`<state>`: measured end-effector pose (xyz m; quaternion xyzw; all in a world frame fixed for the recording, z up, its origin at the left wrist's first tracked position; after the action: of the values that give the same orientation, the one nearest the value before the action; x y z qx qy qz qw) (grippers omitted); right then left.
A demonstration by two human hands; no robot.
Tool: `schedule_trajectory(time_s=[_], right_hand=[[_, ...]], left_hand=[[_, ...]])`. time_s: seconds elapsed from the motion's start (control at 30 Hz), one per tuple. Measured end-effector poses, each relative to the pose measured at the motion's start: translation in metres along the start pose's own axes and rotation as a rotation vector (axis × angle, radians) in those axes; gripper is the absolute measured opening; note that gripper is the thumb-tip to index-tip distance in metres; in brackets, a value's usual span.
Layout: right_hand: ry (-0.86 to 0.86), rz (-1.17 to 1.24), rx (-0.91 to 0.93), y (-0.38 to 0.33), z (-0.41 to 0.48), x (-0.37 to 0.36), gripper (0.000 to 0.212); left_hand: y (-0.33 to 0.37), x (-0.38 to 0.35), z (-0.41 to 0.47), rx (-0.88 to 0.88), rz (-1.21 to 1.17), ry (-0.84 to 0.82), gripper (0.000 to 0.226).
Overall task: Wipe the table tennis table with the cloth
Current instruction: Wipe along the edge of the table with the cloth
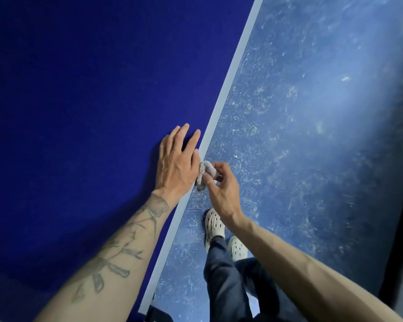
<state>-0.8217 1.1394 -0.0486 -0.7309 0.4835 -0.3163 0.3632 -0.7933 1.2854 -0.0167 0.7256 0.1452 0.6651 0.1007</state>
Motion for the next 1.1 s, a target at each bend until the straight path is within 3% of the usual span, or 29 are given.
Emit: schedule_trajectory(time_s=[0.2,0.43,0.57,0.73,0.97,1.1], right_hand=[[0.124,0.113,0.081,-0.052,0.093,0.042,0.013],[-0.025,0.107,0.016,-0.027,0.071,0.032,0.013],[0.053,0.132,0.028,-0.06,0.137,0.061,0.013],[0.117,0.178,0.038,-0.086,0.192,0.086,0.015],[-0.035,0.175,-0.01,-0.072,0.151,0.072,0.012],[0.06,0.215,0.02,-0.106,0.216,0.1,0.015]], left_hand=[[0.008,-0.001,0.059,-0.018,0.013,0.006,0.045],[0.027,0.002,0.151,-0.004,0.062,-0.019,0.047],[0.029,0.004,0.194,0.002,0.103,-0.013,0.049],[0.027,-0.001,0.201,0.037,0.119,0.02,0.052],[0.026,0.0,0.203,0.044,0.108,0.027,0.052],[0.022,-0.003,0.204,0.041,0.102,0.029,0.053]])
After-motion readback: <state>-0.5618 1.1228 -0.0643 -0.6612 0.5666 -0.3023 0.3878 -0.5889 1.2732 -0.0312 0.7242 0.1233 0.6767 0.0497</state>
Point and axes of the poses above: each hand's wrist, its own z-axis towards the middle knuckle, its own x-axis out of the back of the hand, y = z × x, the point moved 4 cm from there along z, towards the middle knuckle, and after that the axes turned 10 degrees about -y, right-handed, at the moved point
